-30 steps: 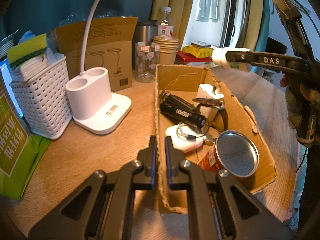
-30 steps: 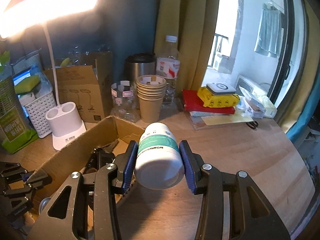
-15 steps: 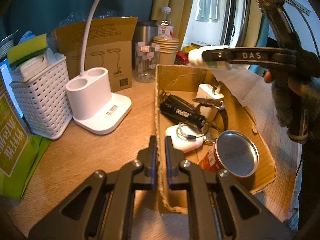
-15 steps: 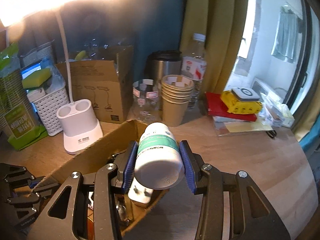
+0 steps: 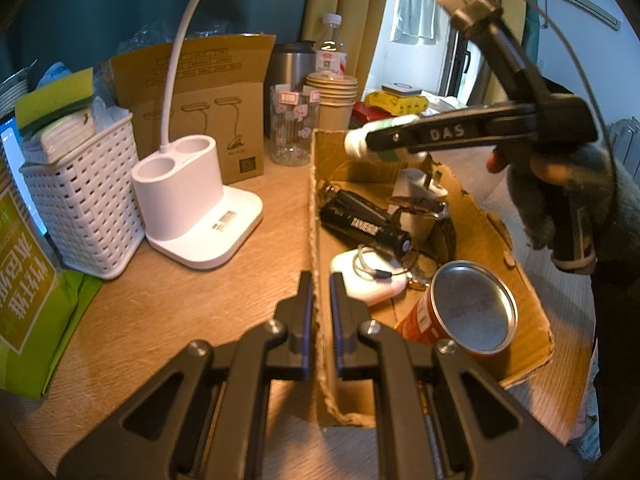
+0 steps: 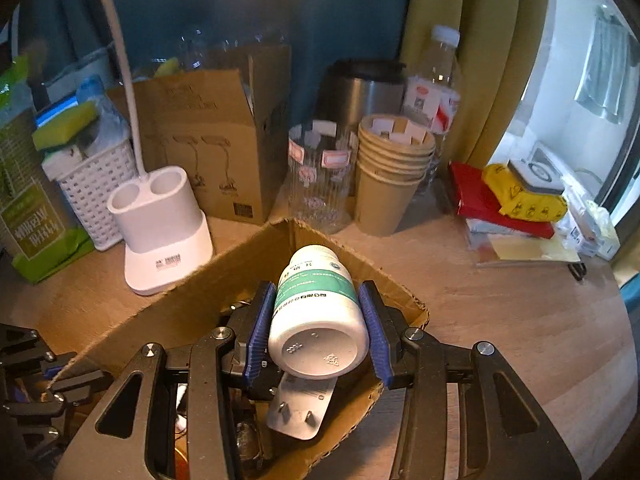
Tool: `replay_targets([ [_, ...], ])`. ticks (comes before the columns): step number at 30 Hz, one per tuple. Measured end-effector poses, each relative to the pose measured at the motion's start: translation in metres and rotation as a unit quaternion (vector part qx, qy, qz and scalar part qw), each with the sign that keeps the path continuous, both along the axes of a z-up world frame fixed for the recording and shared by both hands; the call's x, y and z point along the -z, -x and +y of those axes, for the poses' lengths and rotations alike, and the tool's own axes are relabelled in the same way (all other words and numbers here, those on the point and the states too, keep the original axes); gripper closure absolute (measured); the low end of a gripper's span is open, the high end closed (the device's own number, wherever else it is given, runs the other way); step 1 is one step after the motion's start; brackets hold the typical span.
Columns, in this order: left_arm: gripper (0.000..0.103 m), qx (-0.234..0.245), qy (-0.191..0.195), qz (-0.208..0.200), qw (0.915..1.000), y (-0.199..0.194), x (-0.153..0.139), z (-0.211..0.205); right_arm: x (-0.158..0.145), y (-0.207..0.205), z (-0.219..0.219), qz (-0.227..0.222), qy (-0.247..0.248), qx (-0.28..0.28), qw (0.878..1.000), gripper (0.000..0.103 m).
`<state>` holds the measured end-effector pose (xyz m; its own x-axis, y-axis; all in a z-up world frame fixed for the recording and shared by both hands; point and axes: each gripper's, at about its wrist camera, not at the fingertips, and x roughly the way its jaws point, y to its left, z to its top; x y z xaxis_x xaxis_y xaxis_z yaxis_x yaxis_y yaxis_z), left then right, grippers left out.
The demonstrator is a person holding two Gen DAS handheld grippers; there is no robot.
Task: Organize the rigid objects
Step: 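Lift the medicine bottle with the right gripper and carry it over the box, then lower the medicine bottle into the box and open the right gripper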
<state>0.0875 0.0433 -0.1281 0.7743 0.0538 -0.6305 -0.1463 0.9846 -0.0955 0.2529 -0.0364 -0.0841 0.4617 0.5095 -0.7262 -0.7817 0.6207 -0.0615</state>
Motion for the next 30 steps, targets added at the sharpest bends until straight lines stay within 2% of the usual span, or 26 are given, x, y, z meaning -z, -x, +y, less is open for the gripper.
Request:
replay_targets([
  [7, 0.094, 0.000, -0.001, 0.000, 1.0000, -0.001, 0.000, 0.000, 0.008, -0.011, -0.005, 0.015, -0.002, 0.014, 1.000, 0.057],
  [15, 0.094, 0.000, -0.001, 0.000, 1.0000, -0.001, 0.000, 0.000, 0.006, -0.010, -0.012, 0.008, -0.006, 0.024, 1.000, 0.057],
  [23, 0.094, 0.000, -0.001, 0.000, 1.0000, -0.001, 0.000, 0.000, -0.004, -0.007, -0.031, 0.006, -0.037, 0.034, 0.999, 0.057],
  [25, 0.094, 0.000, -0.001, 0.000, 1.0000, -0.001, 0.000, 0.000, -0.007, -0.006, -0.034, 0.006, -0.042, 0.034, 0.999, 0.052],
  [27, 0.094, 0.000, -0.001, 0.000, 1.0000, -0.001, 0.000, 0.000, -0.009, -0.006, -0.037, 0.001, -0.046, 0.038, 0.998, 0.041],
  [30, 0.094, 0.000, -0.001, 0.000, 1.0000, -0.001, 0.000, 0.000, -0.012, -0.008, -0.046, -0.007, -0.054, 0.056, 0.997, 0.040],
])
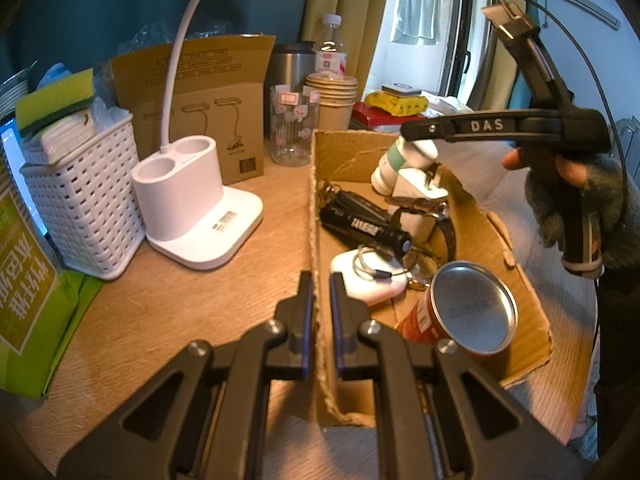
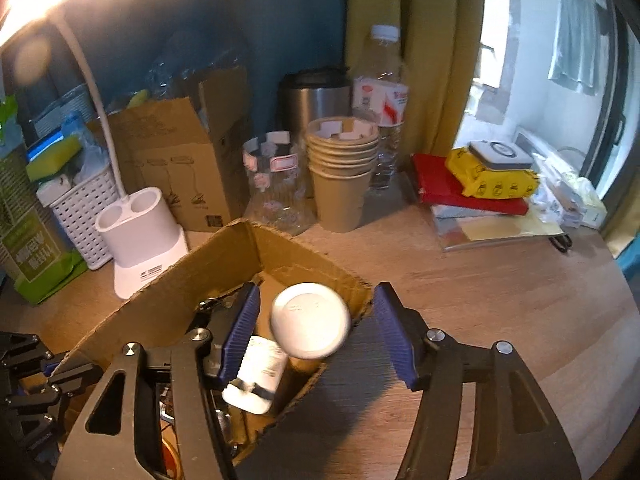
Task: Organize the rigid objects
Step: 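Lower the medicine bottle into the box and open the right gripper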
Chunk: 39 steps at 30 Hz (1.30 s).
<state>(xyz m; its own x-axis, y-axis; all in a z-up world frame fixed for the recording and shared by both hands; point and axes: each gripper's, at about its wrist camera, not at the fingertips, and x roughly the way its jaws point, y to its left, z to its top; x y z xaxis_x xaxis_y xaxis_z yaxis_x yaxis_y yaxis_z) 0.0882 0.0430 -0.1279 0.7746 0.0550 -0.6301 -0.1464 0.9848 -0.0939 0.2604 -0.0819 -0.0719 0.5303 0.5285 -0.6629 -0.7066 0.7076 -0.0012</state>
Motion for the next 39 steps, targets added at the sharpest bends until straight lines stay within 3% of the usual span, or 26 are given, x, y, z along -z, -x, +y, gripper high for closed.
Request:
replay_targets([
  [5, 0.094, 0.000, 0.000, 0.000, 1.0000, 0.000, 0.000, 0.000, 0.007, -0.010, -0.013, 0.010, -0.003, 0.028, 1.000, 0.040],
  [9, 0.094, 0.000, 0.000, 0.000, 1.0000, 0.000, 0.000, 0.000, 0.010, -0.015, -0.018, 0.014, -0.014, 0.035, 0.999, 0.034],
  [17, 0.094, 0.000, 0.000, 0.000, 1.0000, 0.000, 0.000, 0.000, 0.010, -0.012, -0.009, 0.011, -0.011, 0.027, 0.999, 0.033],
  [22, 0.094, 0.000, 0.000, 0.000, 1.0000, 0.000, 0.000, 0.000, 0.012, -0.001, 0.021, 0.011, 0.018, -0.016, 1.000, 0.032],
  [27, 0.094, 0.000, 0.000, 0.000, 1.0000, -0.001, -0.001, 0.001, 0.034, 0.013, 0.047, 0.003, 0.077, -0.044, 0.996, 0.031],
  [39, 0.094, 0.000, -0.003, -0.001, 1.0000, -0.001, -0.002, 0.002, -0.002, 0.039, 0.008, -0.020, 0.007, 0.011, 1.000, 0.031],
])
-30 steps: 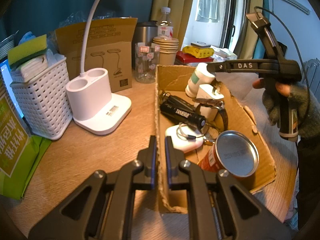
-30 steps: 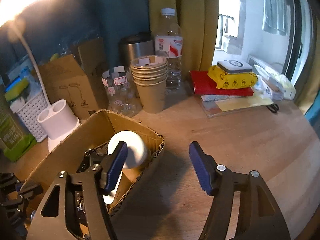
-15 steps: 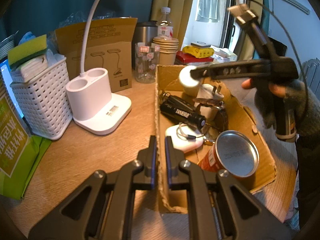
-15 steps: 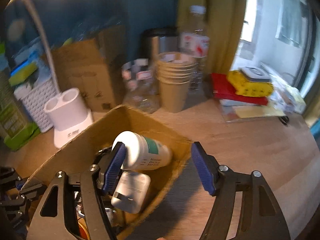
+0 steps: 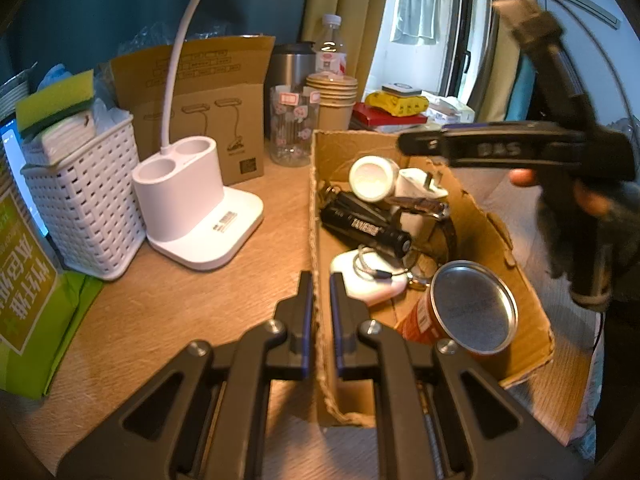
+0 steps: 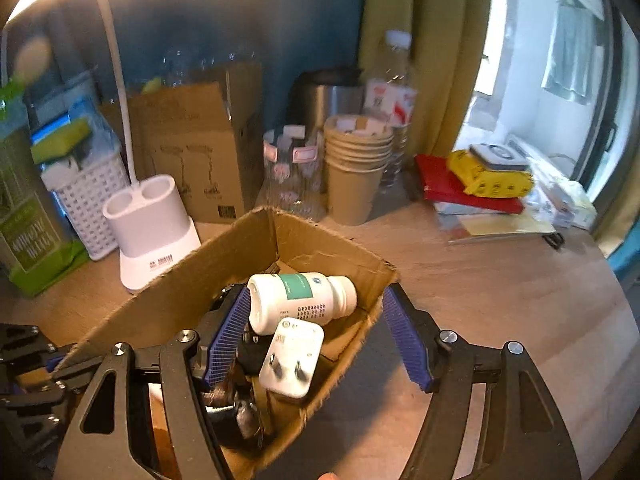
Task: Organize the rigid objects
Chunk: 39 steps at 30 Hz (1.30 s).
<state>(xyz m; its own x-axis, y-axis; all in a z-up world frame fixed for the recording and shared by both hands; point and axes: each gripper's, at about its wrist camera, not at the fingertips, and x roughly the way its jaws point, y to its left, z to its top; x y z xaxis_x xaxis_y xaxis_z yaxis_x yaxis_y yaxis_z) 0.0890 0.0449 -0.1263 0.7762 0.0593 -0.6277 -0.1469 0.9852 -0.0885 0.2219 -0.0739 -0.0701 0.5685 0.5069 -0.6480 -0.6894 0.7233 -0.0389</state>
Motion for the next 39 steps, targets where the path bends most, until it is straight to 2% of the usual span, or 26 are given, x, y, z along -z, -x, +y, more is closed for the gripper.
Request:
replay_targets([
  [7, 0.094, -0.006, 0.002, -0.006, 1.0000, 0.003, -0.001, 0.002, -0.019, 0.032, -0.045, -0.003, -0.040, 0.056, 0.998, 0.031],
  [24, 0.094, -0.007, -0.012, -0.018, 0.9997, 0.010, -0.006, -0.006, -0.047, 0.128, -0.132, -0.050, -0.069, 0.181, 0.980, 0.031],
  [35, 0.093, -0.020, -0.011, -0.048, 0.9986, 0.020, -0.021, -0.005, -0.051, 0.159, -0.168, -0.057, -0.088, 0.222, 0.969, 0.031],
  [39, 0.092, -0.011, -0.014, -0.073, 0.9972, 0.032, -0.039, -0.012, -0.055, 0.169, -0.171, -0.063, -0.095, 0.232, 0.966, 0.031],
])
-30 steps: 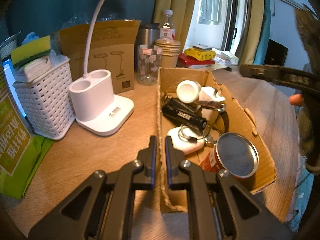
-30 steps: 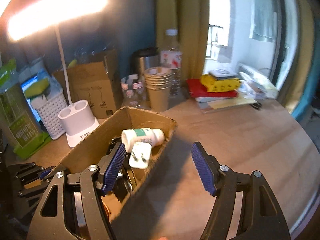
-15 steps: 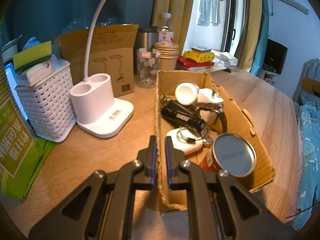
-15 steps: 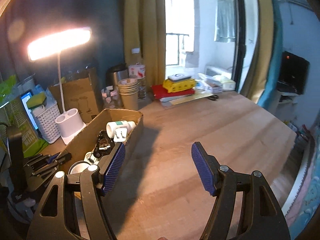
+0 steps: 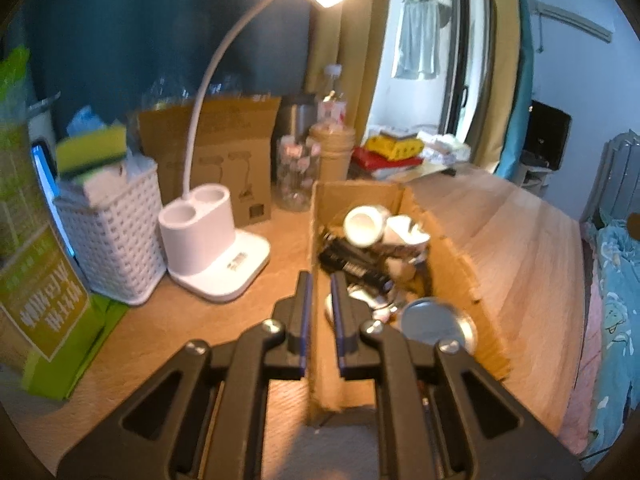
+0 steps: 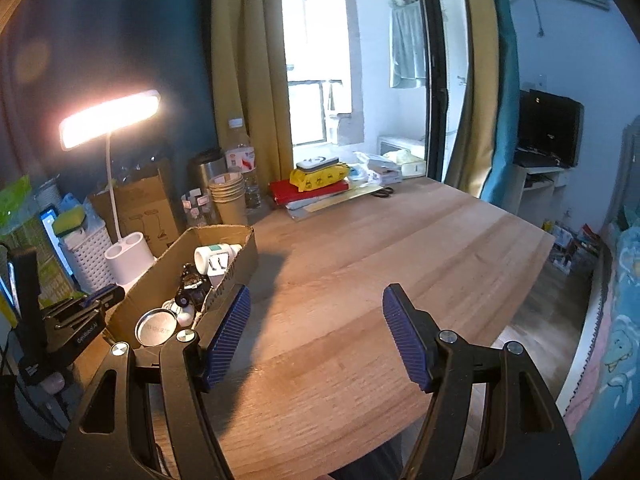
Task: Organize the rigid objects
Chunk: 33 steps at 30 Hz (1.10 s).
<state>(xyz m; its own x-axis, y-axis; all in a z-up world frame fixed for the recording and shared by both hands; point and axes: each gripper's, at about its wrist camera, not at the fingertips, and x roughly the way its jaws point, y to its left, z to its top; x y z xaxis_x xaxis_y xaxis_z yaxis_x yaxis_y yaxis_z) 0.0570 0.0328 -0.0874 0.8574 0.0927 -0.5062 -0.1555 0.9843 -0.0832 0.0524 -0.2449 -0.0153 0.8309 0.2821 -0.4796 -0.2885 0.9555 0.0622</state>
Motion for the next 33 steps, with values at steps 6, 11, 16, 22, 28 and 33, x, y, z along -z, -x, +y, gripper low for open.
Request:
replay_targets([
  [6, 0.083, 0.039, -0.009, -0.049, 0.9980, 0.026, -0.042, -0.023, -0.017, 0.027, 0.002, -0.026, 0.009, 0.007, 1.000, 0.031],
  [11, 0.075, 0.044, -0.031, -0.072, 0.9960, 0.049, -0.075, -0.038, -0.034, 0.049, 0.004, -0.052, 0.019, 0.006, 0.998, 0.031],
  [16, 0.019, 0.066, -0.015, -0.093, 0.9933, 0.068, -0.098, -0.042, -0.053, 0.070, 0.004, -0.077, 0.023, 0.014, 0.997, 0.031],
  [22, 0.010, 0.063, -0.021, -0.126, 0.9897, 0.088, -0.123, -0.046, -0.069, 0.090, 0.006, -0.099, 0.022, 0.014, 0.995, 0.031],
  [28, 0.008, 0.043, -0.037, -0.133, 0.9895, 0.095, -0.133, -0.046, -0.077, 0.097, 0.000, -0.108, -0.002, 0.037, 0.993, 0.030],
  [33, 0.008, 0.047, -0.035, -0.138, 0.9887, 0.095, -0.136, -0.041, -0.074, 0.090, -0.005, -0.104, -0.016, 0.049, 0.993, 0.024],
])
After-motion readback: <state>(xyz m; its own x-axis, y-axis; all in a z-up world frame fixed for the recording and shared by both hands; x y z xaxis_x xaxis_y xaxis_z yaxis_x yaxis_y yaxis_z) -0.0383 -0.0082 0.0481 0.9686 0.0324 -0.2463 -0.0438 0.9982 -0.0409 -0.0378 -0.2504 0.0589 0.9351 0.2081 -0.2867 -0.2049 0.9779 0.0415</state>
